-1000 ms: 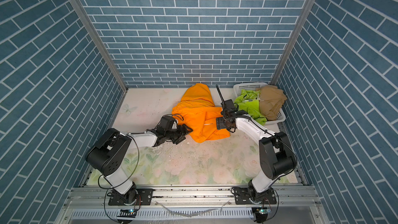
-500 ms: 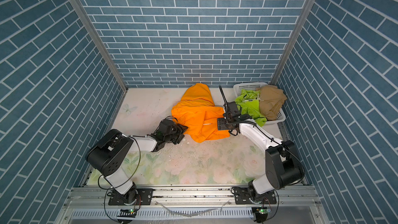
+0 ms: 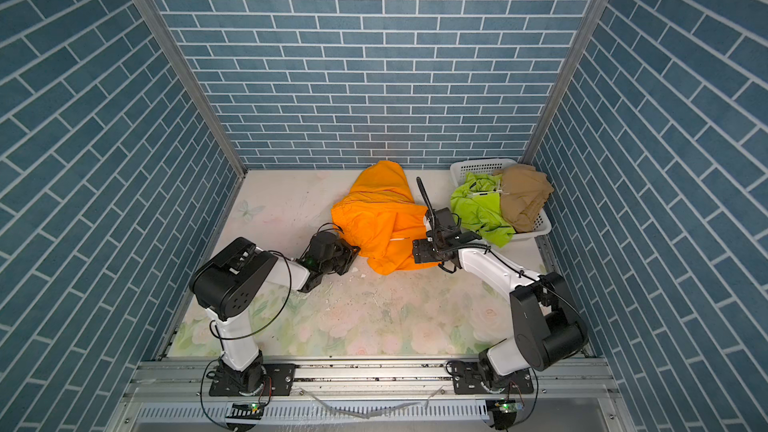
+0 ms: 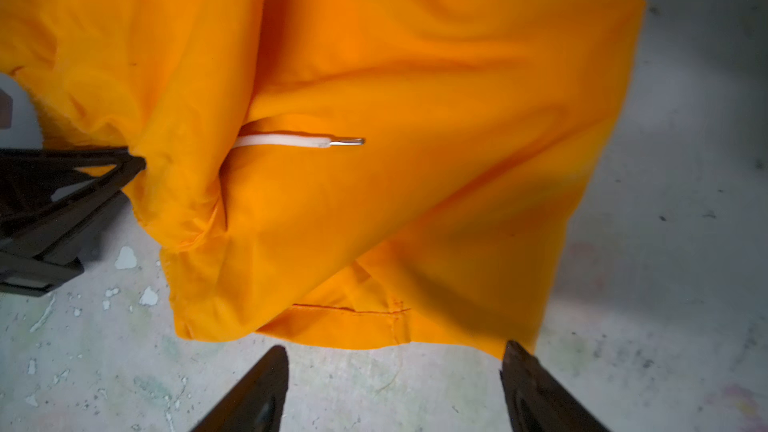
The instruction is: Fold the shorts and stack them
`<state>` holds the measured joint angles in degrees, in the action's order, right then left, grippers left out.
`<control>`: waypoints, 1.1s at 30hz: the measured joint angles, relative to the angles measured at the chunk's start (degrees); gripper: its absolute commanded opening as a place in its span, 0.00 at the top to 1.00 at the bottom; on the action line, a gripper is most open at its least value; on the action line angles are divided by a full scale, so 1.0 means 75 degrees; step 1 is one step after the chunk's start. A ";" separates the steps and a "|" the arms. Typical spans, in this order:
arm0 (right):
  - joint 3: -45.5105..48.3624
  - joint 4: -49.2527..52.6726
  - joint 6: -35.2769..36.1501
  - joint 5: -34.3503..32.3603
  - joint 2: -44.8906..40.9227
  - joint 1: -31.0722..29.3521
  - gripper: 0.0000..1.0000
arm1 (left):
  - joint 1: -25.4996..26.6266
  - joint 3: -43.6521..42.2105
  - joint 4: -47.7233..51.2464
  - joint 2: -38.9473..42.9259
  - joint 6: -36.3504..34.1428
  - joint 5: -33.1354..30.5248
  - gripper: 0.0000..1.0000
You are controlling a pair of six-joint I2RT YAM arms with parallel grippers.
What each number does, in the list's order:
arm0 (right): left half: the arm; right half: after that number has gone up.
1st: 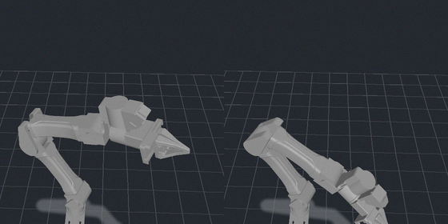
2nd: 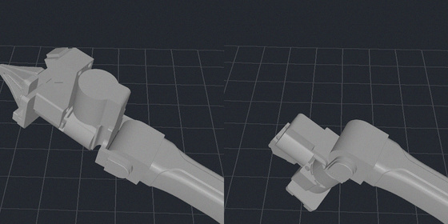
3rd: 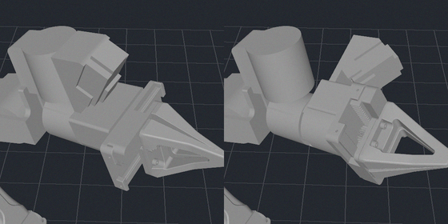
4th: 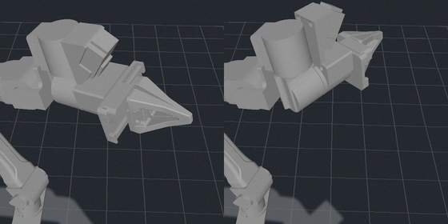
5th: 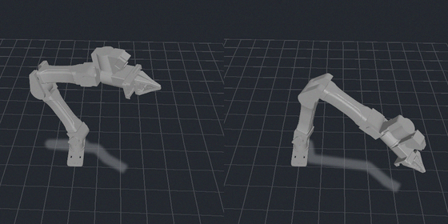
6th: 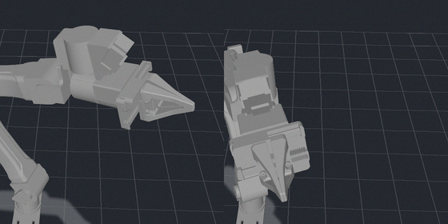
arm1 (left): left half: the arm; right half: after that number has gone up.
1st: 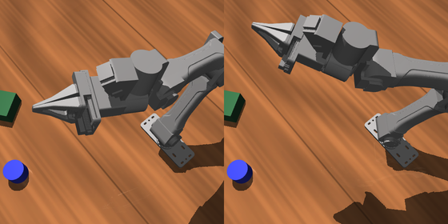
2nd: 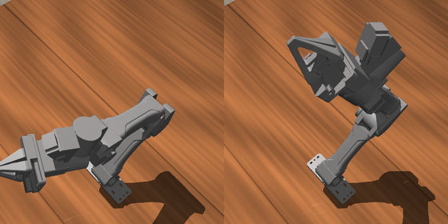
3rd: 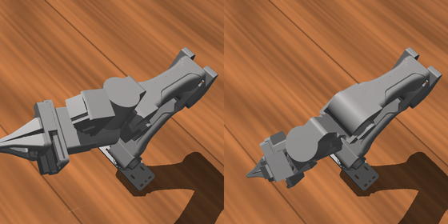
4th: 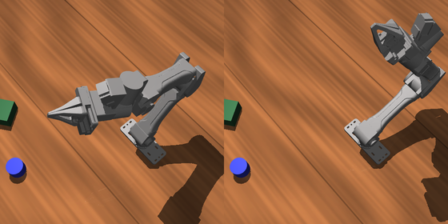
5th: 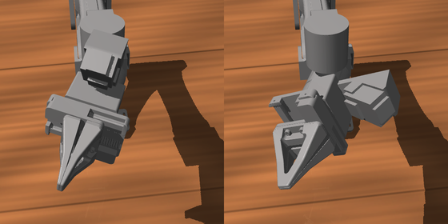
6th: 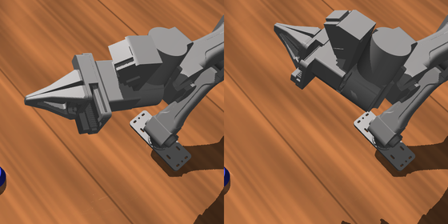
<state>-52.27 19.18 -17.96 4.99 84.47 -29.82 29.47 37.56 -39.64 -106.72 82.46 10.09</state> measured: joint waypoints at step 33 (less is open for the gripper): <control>-0.1932 0.0784 0.1236 -0.2049 0.2836 -0.1652 1.00 | -0.1821 0.2996 0.5511 0.2792 -0.3136 0.0434 1.00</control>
<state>-66.76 25.06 -8.69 -10.37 105.73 -42.22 15.81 60.03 1.69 -85.78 58.94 13.34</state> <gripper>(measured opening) 0.060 0.072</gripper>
